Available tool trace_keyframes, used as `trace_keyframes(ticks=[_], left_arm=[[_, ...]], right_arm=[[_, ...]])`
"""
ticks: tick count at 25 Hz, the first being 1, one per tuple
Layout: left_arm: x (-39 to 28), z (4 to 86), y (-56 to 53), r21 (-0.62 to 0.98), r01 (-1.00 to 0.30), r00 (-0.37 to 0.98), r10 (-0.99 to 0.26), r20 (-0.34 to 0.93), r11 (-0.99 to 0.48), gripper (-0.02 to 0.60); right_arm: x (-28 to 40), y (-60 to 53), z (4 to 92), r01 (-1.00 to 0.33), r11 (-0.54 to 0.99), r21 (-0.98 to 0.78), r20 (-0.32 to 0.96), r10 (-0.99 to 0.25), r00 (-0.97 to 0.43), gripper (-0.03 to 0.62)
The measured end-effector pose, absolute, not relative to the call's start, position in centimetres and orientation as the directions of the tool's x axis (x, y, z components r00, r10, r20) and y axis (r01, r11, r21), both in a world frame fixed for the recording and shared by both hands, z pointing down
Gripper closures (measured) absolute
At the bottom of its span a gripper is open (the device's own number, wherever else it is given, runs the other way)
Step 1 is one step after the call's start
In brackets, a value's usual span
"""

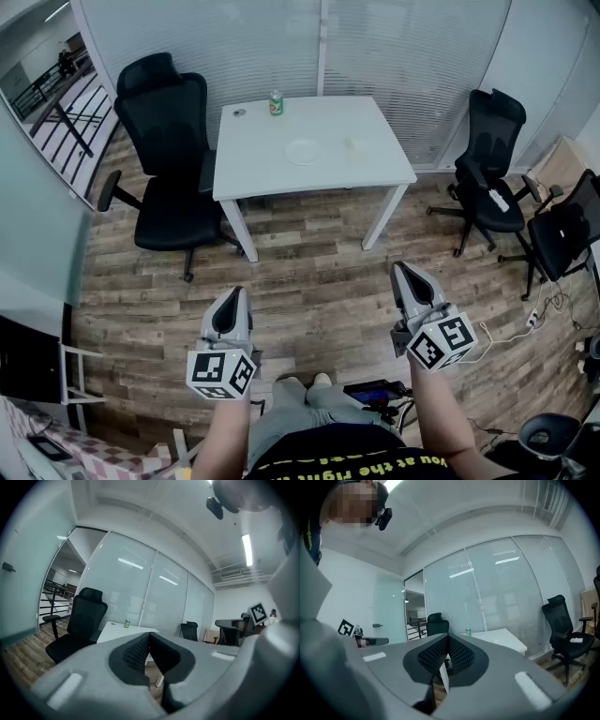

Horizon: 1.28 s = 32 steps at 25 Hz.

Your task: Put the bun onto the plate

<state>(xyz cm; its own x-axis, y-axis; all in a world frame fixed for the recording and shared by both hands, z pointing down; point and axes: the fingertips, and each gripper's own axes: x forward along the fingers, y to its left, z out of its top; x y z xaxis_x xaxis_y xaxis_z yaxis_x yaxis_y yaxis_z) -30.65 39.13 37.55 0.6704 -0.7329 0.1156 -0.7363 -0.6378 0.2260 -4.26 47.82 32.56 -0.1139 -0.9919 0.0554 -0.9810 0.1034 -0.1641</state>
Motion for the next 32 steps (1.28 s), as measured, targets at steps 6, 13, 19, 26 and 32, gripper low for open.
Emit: trace_keyframes(ticks=[6, 13, 19, 26, 32], left_arm=[[-30.3, 37.5, 39.4, 0.225, -0.734, 0.673, -0.731, 0.113, -0.641, 0.581], [-30.0, 37.7, 39.5, 0.225, -0.740, 0.666, -0.736, 0.120, -0.633, 0.581], [-29.5, 37.7, 39.6, 0.221, -0.750, 0.655, -0.746, 0.120, -0.623, 0.581], [-28.6, 37.6, 39.7, 0.210, -0.767, 0.635, -0.764, 0.116, -0.606, 0.581], [-27.8, 37.7, 39.5, 0.204, -0.787, 0.610, -0.785, 0.109, -0.583, 0.581]], right_arm=[[-4.1, 48.0, 32.6, -0.981, 0.103, -0.163, 0.056, -0.992, -0.114, 0.589], [-3.7, 48.0, 32.8, -0.981, 0.109, -0.162, 0.055, -0.991, -0.120, 0.589], [-3.2, 48.0, 32.8, -0.981, 0.122, -0.151, 0.057, -0.990, -0.132, 0.589], [-1.8, 48.4, 32.3, -0.965, 0.158, -0.209, 0.017, -0.986, -0.165, 0.589], [-0.1, 47.9, 32.3, -0.962, 0.178, -0.206, 0.010, -0.983, -0.184, 0.589]])
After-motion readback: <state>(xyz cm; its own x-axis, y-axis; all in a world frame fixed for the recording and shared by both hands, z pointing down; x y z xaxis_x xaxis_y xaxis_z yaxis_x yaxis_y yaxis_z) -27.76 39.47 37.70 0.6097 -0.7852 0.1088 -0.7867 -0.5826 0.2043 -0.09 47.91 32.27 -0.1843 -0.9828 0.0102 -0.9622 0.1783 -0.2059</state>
